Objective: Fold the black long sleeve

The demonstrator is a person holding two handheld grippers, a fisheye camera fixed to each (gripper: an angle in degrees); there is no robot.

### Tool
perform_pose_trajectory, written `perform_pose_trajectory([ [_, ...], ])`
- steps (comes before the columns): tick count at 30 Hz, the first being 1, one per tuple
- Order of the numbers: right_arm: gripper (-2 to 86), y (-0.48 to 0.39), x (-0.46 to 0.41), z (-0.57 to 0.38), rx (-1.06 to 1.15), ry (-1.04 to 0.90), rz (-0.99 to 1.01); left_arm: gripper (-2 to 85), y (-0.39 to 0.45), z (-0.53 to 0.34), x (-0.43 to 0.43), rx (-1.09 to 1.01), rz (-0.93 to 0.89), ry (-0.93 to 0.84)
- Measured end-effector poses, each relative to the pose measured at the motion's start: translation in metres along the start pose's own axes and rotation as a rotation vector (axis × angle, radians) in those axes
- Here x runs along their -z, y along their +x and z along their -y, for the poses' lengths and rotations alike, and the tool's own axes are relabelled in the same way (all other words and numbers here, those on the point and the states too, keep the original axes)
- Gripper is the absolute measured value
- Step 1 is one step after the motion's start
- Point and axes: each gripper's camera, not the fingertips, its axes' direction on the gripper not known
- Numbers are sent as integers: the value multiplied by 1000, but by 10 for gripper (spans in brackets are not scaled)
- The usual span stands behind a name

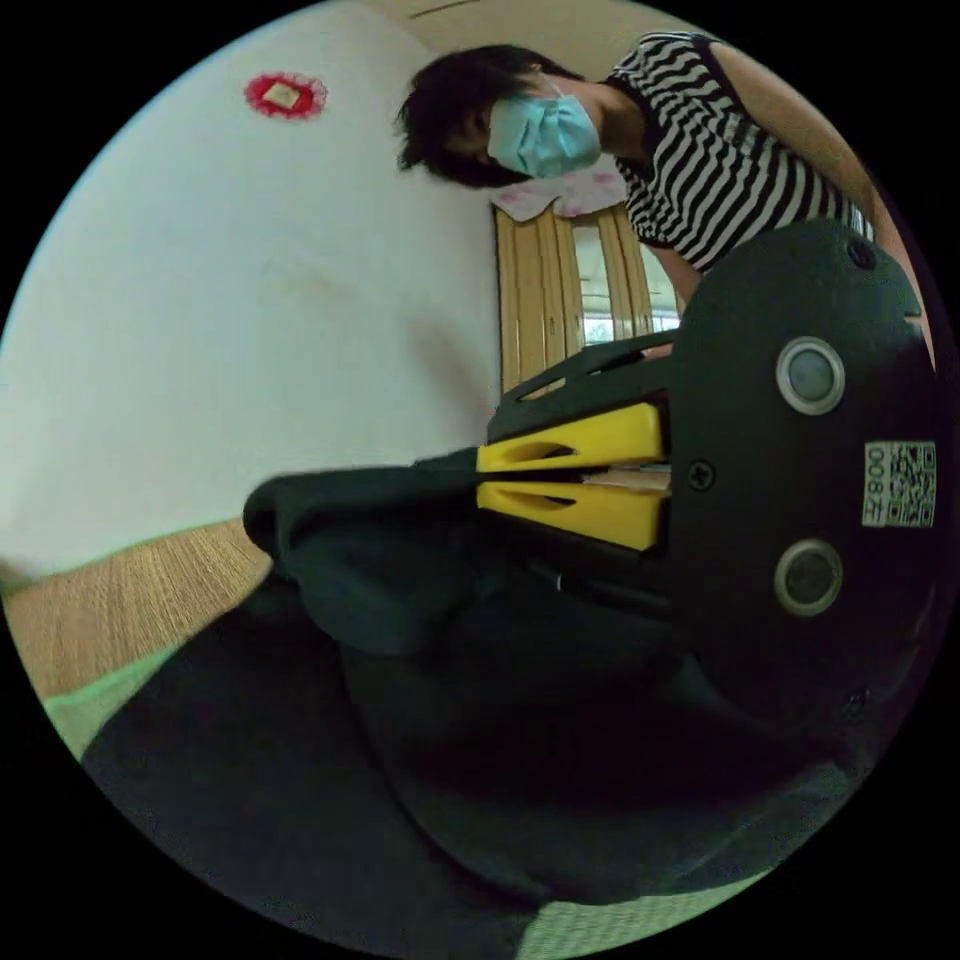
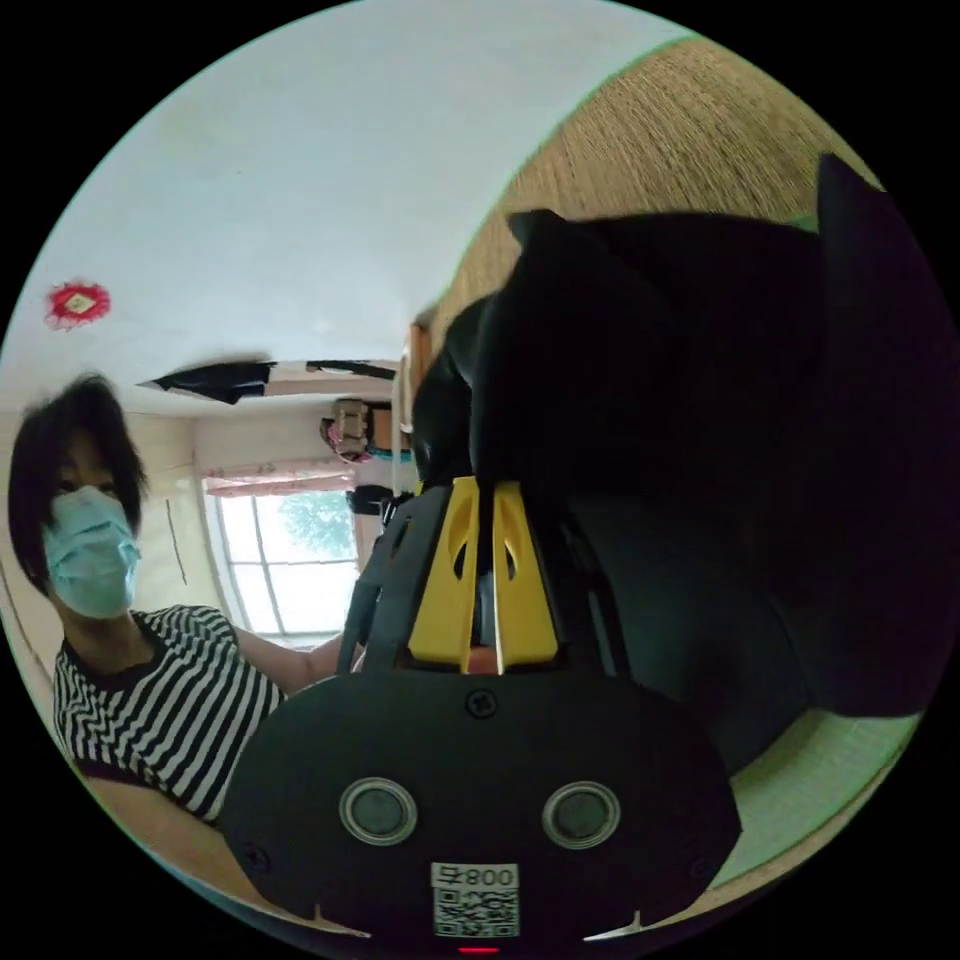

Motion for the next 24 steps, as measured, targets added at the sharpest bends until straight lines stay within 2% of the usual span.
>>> perform_pose_trajectory([
  [2, 21, -12, 16, 3, 120, 70, 71, 21, 13, 9, 0, -138, -112, 64],
  [5, 18, -19, 28, 2, 264, 93, 119, 20, 11, 10, -8, -210, -98, 6],
  [7, 23, 4, 17, -6, 212, 7, -13, 23, -6, 2, -13, -149, 28, -54],
  [8, 24, 12, 13, -9, 178, -19, -23, 25, -20, -6, -14, -79, 101, -80],
  [10, 33, 35, 5, -23, 104, -57, 5, 32, -35, -15, -16, 7, 120, -99],
  [18, 40, 31, 26, -56, 60, 27, 4, 62, -7, -35, -19, -79, 280, -109],
  [21, 22, 16, 40, -71, 53, 87, -56, 51, 16, -41, -18, -140, 343, -51],
  [24, 7, -15, 52, -81, 148, 186, -36, 27, 42, -42, -23, -244, 363, 22],
])
